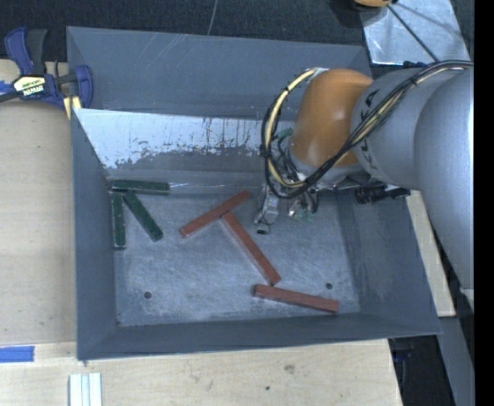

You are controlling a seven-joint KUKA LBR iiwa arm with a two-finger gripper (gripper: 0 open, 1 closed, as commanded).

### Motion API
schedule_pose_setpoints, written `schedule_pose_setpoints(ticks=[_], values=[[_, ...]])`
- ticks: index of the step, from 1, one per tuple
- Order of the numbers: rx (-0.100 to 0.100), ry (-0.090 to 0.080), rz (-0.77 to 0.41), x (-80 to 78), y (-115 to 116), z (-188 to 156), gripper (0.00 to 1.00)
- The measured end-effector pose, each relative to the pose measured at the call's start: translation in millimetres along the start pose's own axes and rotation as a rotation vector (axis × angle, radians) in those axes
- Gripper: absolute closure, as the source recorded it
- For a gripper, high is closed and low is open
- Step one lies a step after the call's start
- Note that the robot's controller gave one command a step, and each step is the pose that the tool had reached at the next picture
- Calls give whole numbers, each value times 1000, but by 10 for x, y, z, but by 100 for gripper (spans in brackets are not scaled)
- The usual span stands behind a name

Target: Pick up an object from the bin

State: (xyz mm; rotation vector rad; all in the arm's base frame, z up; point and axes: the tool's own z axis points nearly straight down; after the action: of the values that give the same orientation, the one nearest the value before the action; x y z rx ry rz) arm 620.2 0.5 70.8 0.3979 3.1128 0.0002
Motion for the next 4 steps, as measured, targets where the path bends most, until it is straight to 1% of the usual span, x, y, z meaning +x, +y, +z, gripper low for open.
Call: schedule_pose_setpoints(ticks=[1,2,3,4], values=[[0,0,0,0,0,0,100],[1,6,-15,130,7,-599,100],[0,2,3,486,605,-775,0],[0,1,2,486,606,-776,0]])
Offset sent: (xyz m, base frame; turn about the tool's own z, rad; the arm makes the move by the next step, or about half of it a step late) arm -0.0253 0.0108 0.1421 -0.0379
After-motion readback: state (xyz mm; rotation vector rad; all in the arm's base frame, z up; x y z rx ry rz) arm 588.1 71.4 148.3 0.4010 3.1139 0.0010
